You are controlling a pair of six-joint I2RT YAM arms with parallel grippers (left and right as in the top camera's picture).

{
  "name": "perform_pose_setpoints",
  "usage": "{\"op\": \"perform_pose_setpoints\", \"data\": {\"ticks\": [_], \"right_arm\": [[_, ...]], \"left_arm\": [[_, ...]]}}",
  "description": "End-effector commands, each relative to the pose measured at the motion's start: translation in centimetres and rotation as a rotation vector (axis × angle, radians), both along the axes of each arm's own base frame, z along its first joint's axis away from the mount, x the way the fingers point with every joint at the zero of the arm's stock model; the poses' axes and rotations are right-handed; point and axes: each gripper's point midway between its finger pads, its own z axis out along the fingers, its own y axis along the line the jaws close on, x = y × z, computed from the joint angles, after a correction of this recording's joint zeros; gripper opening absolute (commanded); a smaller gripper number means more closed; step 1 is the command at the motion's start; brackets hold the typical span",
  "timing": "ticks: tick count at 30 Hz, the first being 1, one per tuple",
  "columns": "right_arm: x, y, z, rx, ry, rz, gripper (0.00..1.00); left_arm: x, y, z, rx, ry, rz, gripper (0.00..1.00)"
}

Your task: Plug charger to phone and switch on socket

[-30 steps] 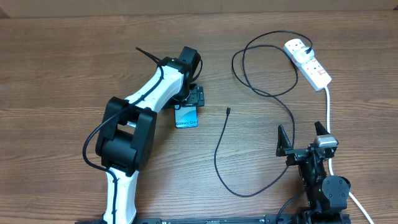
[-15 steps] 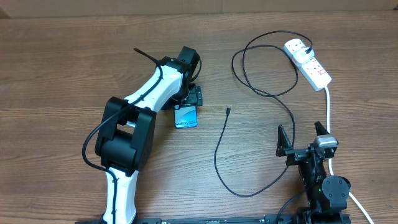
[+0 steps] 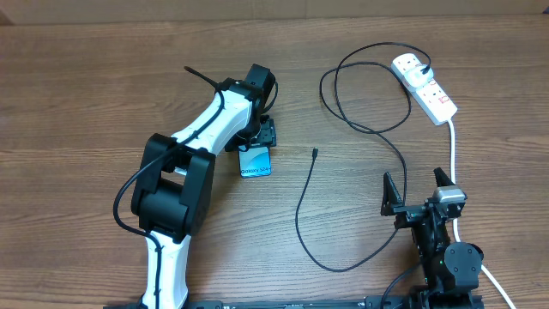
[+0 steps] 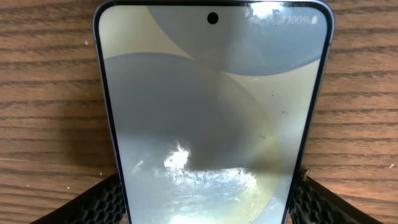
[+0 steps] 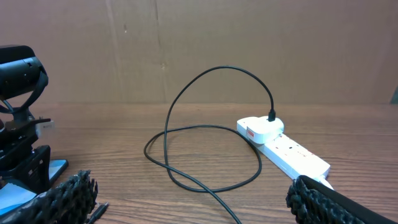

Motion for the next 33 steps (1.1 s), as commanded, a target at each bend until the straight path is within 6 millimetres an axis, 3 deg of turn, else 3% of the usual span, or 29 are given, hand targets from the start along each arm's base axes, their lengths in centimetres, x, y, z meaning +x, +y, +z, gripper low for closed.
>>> {"op": "perform_pose_setpoints", "data": {"ticks": [1, 19, 33], "right_arm": [[0.0, 0.1, -0.2, 0.003, -0.005, 0.003, 1.0], [0.0, 0.1, -0.2, 0.003, -0.005, 0.003, 1.0], [0.0, 0.1, -0.1, 0.003, -0.005, 0.003, 1.0]], "left_arm": [[-2.7, 1.4, -3.9, 0.04, 0.124, 0.031, 0.75], [-2.8, 1.5, -2.5, 0.05, 0.151, 0.033, 0.74], [-2.0, -1.4, 2.7, -0.082, 0.195, 0.034, 0.73]]}}
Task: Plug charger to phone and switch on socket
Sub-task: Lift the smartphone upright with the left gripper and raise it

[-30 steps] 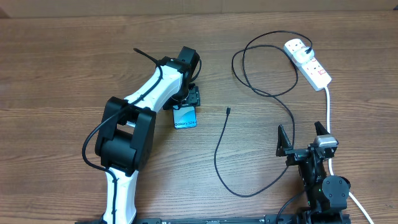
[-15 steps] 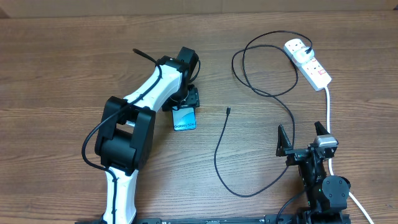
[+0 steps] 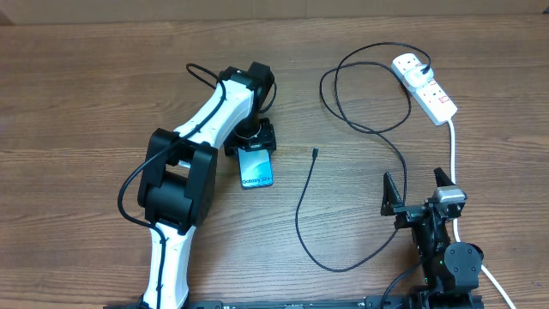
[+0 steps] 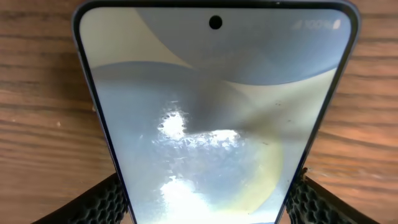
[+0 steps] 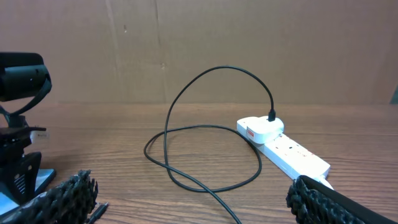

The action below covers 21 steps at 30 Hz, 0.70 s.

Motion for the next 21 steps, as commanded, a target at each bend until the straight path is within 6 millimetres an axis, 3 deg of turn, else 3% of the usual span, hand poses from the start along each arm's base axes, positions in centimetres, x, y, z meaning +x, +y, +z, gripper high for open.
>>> {"op": "perform_pose_setpoints", "data": {"ticks": [1, 7, 13, 16, 21], "right_arm": [[0.0, 0.1, -0.2, 0.002, -0.005, 0.003, 1.0], [0.0, 0.1, -0.2, 0.002, -0.005, 0.003, 1.0], [0.0, 0.1, -0.1, 0.002, -0.005, 0.003, 1.0], [0.0, 0.1, -0.2, 0.002, -0.005, 0.003, 1.0], [0.0, 0.1, -0.2, 0.002, -0.005, 0.003, 1.0]], "left_arm": [[0.9, -1.1, 1.7, -0.063, -0.01, 0.012, 0.73], [0.2, -2.7, 2.6, -0.164, 0.041, 0.027, 0.73], [-0.4, -5.5, 4.3, -0.412, 0.121, 0.061, 0.72], [-0.4, -6.5, 5.7, -0.554, 0.156, 0.074, 0.73], [0.6, -8.1, 9.9, -0.898, 0.205, 0.121, 0.73]]}}
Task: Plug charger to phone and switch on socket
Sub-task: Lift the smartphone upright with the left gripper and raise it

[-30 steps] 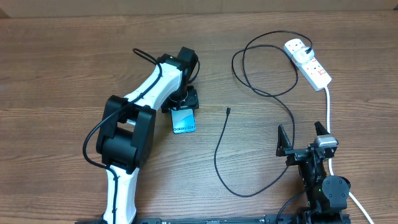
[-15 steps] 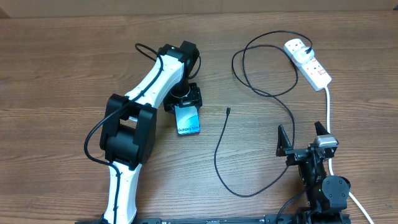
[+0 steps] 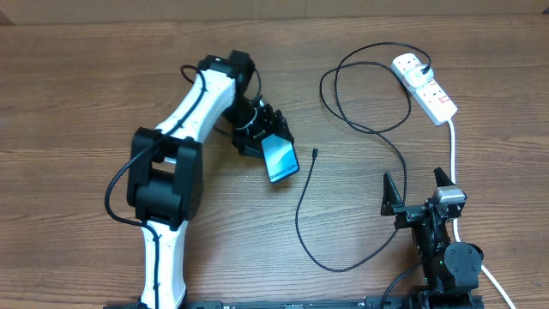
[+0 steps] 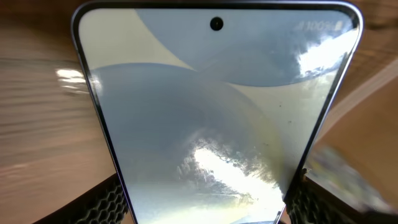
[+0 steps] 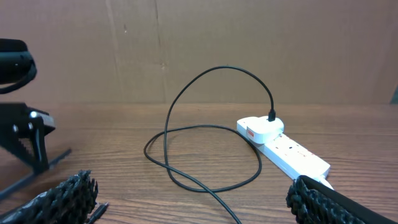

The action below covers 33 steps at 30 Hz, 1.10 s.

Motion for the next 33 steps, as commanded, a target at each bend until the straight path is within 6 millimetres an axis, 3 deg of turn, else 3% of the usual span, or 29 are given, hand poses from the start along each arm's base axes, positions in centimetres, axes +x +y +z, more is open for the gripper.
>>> {"op": "perform_pose_setpoints", "data": {"ticks": [1, 13, 22, 24, 26, 27, 29, 33], "right_arm": [[0.0, 0.1, -0.2, 0.002, -0.005, 0.002, 1.0], [0.0, 0.1, -0.2, 0.002, -0.005, 0.002, 1.0], [0.0, 0.2, -0.1, 0.004, -0.008, 0.01, 1.0], [-0.3, 1.7, 0.3, 0.006, -0.022, 0.099, 1.0], [-1.5, 5.4, 0.5, 0.044, -0.021, 0.322, 1.0], [-1.9, 6.3, 0.8, 0.065, -0.026, 0.381, 1.0], [-4.0, 9.2, 2.3, 0.118, -0.061, 0.59, 1.0], [-5.8, 10.5, 5.5, 0.14, -0.176, 0.714, 1.0]], "left_arm": [[1.5, -2.6, 5.7, -0.392, 0.02, 0.052, 0.73], [4.3, -1.2, 13.4, -0.866, 0.072, 0.185, 0.72], [5.5, 0.9, 14.2, -0.904, 0.097, 0.256, 0.73], [5.7, 1.2, 14.2, -0.901, 0.11, 0.268, 0.73], [5.7, 1.2, 14.2, -0.897, 0.125, 0.277, 0.74], [5.7, 1.3, 14.2, -0.896, 0.13, 0.282, 0.74], [5.9, 1.5, 14.2, -0.895, 0.134, 0.29, 0.74], [5.9, 1.7, 14.2, -0.895, 0.132, 0.294, 0.74]]}}
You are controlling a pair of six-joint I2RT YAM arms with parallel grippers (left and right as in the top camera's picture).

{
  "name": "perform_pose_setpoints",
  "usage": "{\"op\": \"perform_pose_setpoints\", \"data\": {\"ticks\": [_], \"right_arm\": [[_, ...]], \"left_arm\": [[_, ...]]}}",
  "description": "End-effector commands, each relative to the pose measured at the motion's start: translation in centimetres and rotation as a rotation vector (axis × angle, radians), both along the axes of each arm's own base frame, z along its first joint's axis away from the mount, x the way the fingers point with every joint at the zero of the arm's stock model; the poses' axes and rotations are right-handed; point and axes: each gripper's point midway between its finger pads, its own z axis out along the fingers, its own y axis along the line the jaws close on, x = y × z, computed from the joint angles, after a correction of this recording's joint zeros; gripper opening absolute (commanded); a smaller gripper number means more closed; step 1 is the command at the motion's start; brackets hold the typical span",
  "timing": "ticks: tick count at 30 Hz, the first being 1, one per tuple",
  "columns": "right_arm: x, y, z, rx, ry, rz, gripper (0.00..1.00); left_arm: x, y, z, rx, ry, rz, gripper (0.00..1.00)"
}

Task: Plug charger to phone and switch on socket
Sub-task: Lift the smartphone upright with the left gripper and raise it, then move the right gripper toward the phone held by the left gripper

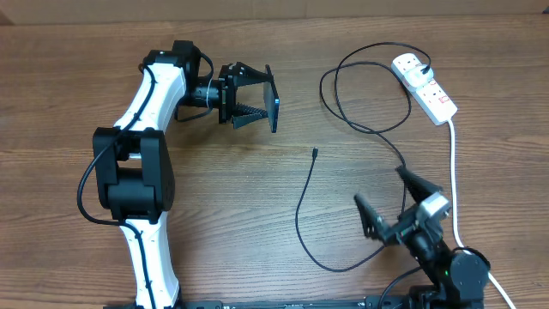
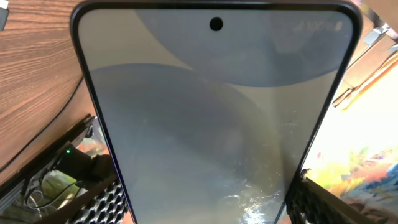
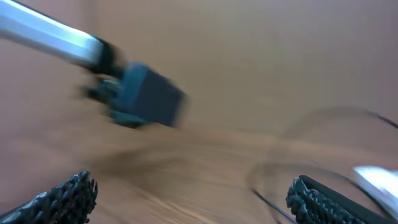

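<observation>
In the overhead view my left gripper [image 1: 250, 97] is shut on the phone [image 1: 274, 97], held off the table on its edge and pointing right. In the left wrist view the lit phone screen [image 2: 211, 106] fills the frame between the black fingers [image 2: 102, 202]. The black charger cable [image 1: 302, 206] snakes over the table, its free plug end [image 1: 316, 154] lying below and to the right of the phone. Its other end runs to the white charger [image 1: 410, 64] in the power strip [image 1: 433, 96]. My right gripper [image 1: 390, 204] stands open near the front, turned left, holding nothing; its wrist view is blurred.
The strip's white lead [image 1: 453, 163] runs down the right side past my right arm. Cable loops [image 1: 360, 86] lie at the back right. My left arm [image 1: 146, 112] stretches along the left of the wooden table [image 1: 69, 215].
My left gripper has lifted the phone farther back and turned it onto its edge, facing right. My right gripper has swung to the left and sits a little lower in the overhead view.
My left gripper was shut on the phone lying flat on the table left of centre. Then the phone was a little nearer the cable end, then raised and tilted. Now it is held on edge at the back, and my long-still right arm has turned left.
</observation>
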Motion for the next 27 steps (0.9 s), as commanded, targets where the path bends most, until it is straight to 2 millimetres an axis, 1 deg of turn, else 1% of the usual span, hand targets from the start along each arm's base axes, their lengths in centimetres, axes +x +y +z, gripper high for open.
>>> {"op": "perform_pose_setpoints", "data": {"ticks": [1, 3, 4, 7, 8, 11, 13, 15, 16, 17, 19, 22, 24, 26, 27], "right_arm": [[-3.2, 2.9, 2.4, 0.07, -0.056, 0.246, 1.0], [-4.1, 2.9, 5.1, 0.079, -0.146, 0.254, 1.0], [-4.5, 2.7, 6.7, 0.076, -0.182, 0.242, 1.0], [-4.2, 2.1, 8.6, 0.068, -0.156, 0.188, 1.0], [-3.6, 2.1, 9.1, 0.008, -0.102, 0.162, 1.0], [-2.3, 2.1, 9.4, -0.082, 0.029, 0.148, 1.0], [-1.3, 2.2, 9.1, -0.135, 0.132, 0.149, 1.0], [0.0, 2.2, 8.6, -0.178, 0.264, 0.161, 1.0], [1.1, 2.3, 8.3, -0.179, 0.362, 0.172, 1.0], [1.7, 2.5, 8.2, -0.174, 0.419, 0.194, 1.0], [2.1, 3.8, 8.1, -0.143, 0.504, 0.299, 1.0], [1.3, 6.3, 8.8, -0.067, 0.556, 0.552, 1.0], [0.6, 7.5, 9.6, -0.013, 0.541, 0.731, 1.0], [0.9, 8.0, 10.3, 0.004, 0.488, 0.833, 1.0], [1.5, 8.1, 10.3, 0.02, 0.499, 0.841, 1.0]], "left_arm": [[0.6, 0.2, 1.9, -0.065, -0.007, 0.01, 0.74], [0.6, 0.2, 1.9, -0.065, -0.007, 0.01, 0.74], [0.6, 0.2, 1.9, -0.065, -0.007, 0.01, 0.74], [0.6, 0.2, 1.9, -0.065, -0.007, 0.01, 0.75], [0.6, 0.2, 1.9, -0.065, -0.007, 0.01, 0.75], [0.6, 0.2, 1.9, -0.065, -0.002, 0.01, 0.75], [0.6, 0.2, 1.9, -0.065, 0.0, 0.01, 0.75], [0.6, 0.2, 1.9, -0.065, 0.0, 0.01, 0.75], [0.6, 0.2, 1.9, -0.065, 0.001, 0.01, 0.75], [0.6, 0.2, 1.9, -0.065, 0.0, 0.01, 0.75], [0.6, 0.2, 1.9, -0.065, 0.001, 0.011, 0.75], [0.6, 0.2, 1.9, -0.065, 0.001, 0.01, 0.75], [0.6, 0.2, 1.9, -0.065, 0.001, 0.01, 0.75], [0.6, 0.2, 1.9, -0.065, 0.001, 0.01, 0.75], [0.6, 0.2, 1.9, -0.065, 0.001, 0.01, 0.75]]}}
